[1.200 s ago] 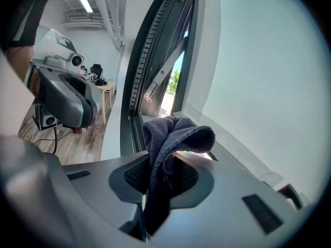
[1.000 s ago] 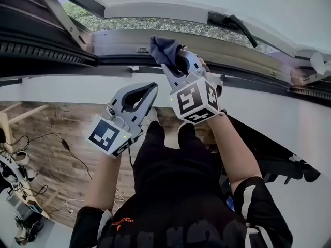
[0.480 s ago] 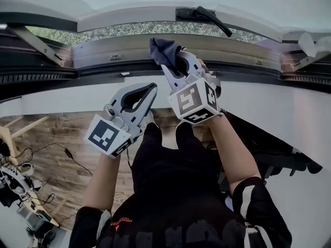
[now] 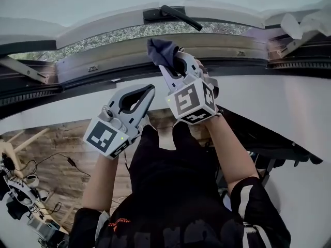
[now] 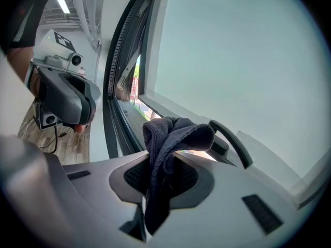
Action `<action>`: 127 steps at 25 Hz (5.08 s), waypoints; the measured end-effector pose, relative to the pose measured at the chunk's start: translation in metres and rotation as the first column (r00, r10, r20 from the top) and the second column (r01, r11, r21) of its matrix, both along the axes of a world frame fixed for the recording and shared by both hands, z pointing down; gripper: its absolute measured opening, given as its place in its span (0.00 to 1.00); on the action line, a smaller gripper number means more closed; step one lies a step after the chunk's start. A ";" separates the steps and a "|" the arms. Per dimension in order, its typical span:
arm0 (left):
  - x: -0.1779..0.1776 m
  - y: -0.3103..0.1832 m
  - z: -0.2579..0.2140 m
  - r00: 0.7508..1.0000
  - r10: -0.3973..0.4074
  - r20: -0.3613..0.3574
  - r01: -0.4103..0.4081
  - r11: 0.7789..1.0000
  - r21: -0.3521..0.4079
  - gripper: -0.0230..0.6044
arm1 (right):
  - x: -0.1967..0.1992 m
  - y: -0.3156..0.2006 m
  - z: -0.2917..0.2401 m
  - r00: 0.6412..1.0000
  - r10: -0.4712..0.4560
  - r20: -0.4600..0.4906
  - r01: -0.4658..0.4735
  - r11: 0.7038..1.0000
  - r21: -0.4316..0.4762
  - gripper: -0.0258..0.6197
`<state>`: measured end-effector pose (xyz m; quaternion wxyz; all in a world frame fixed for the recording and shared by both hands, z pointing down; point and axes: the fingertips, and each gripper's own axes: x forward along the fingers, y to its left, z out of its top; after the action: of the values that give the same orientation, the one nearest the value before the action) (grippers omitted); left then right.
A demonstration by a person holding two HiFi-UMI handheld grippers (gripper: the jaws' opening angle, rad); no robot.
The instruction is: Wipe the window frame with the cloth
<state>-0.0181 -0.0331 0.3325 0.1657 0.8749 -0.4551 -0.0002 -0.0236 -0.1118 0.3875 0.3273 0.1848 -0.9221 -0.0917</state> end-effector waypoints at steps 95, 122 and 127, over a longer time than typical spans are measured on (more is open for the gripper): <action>0.235 -0.096 -0.001 0.938 0.344 0.041 -0.341 0.938 -0.057 0.07 | 0.305 -0.133 -0.015 0.857 0.495 0.144 -0.500 0.866 -0.004 0.14; -0.135 0.091 -0.005 0.943 -0.329 0.059 0.330 0.944 -0.005 0.07 | -0.138 0.124 -0.069 0.926 -0.340 0.162 0.302 0.928 0.220 0.13; -0.184 0.128 -0.001 0.915 -0.400 0.049 0.400 0.916 0.002 0.07 | -0.197 0.163 -0.056 0.901 -0.413 0.133 0.381 0.900 0.213 0.14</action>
<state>-0.2020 0.0949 0.3315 0.1544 0.7624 -0.6283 -0.0111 -0.2207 0.0509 0.3314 0.2010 0.0288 -0.9532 -0.2239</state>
